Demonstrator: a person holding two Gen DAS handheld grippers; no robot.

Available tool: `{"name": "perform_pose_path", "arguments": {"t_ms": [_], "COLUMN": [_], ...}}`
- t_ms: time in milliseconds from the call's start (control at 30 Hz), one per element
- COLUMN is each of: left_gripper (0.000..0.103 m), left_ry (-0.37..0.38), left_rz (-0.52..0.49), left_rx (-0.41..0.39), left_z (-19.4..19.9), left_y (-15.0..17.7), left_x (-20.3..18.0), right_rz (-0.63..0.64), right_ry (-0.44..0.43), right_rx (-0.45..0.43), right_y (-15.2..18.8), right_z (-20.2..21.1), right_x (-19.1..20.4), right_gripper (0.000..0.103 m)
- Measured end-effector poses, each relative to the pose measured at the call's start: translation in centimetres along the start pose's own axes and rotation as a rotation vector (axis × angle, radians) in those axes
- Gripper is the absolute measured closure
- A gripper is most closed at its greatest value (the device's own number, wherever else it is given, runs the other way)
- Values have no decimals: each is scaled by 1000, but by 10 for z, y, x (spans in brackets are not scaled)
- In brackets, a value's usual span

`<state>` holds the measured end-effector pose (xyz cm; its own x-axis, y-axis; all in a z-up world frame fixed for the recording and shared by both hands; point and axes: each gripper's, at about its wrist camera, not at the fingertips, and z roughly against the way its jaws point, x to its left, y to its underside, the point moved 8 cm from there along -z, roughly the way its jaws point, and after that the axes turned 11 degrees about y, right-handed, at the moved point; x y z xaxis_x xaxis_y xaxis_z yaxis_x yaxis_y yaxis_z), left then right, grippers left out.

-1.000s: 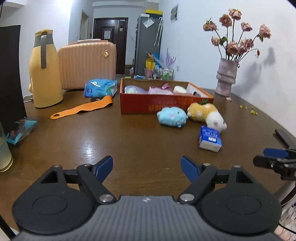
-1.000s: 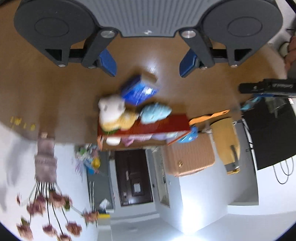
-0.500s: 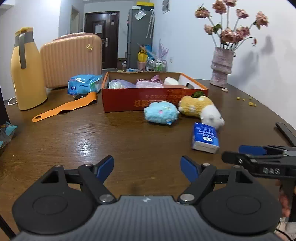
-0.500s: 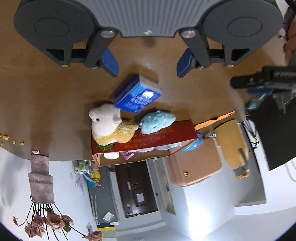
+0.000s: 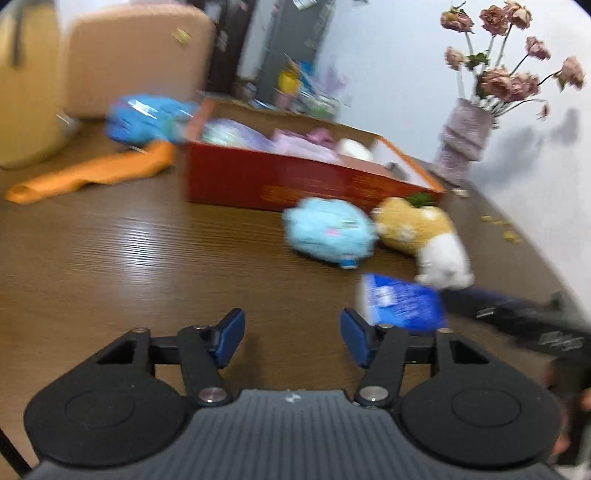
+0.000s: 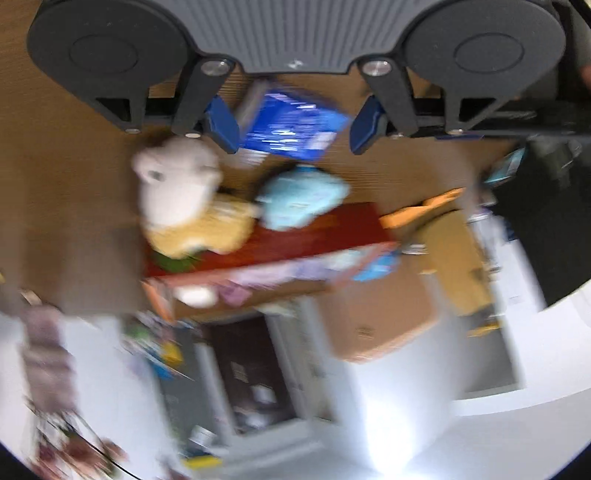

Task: Organize soft objects
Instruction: 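Grasp the blue tissue pack with both grippers together, then carry the blue tissue pack into the box beside the iridescent bag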

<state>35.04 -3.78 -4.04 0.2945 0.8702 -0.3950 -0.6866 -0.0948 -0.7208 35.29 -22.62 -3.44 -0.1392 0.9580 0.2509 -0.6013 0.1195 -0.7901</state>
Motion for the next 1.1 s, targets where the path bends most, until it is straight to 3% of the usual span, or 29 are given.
{"name": "perform_pose_path", "arguments": {"t_ms": [133,200,300,433,700,900,1100], "left_gripper": [61,71,74,78,81,81,81], "left_ry": [108,144,200,286,231,215,241], "left_rz": [27,37,51,172,106,125,89], "left_rx": [49,76,77,79,88,85,2], "left_z": [-36,-49,-58,-60,-18,21,41], "left_y": [-7,-6,-3,1,29,56,31], "left_x": [-17,-22,-25,-12,-22,-25,-36], "right_rz": [-77,-132,-150,-131,-102,-98,-80], "right_ry": [11,-20,-20,-11,-49,-83,-91], "right_rx": [64,77,74,70,72,90,29], "right_y": [9,13,15,16,37,62,46], "right_z": [-23,-30,-34,-34,-3,30,49], "right_x": [-12,-13,-14,-13,5,22,33], "right_gripper": [53,68,70,70,72,74,75]}}
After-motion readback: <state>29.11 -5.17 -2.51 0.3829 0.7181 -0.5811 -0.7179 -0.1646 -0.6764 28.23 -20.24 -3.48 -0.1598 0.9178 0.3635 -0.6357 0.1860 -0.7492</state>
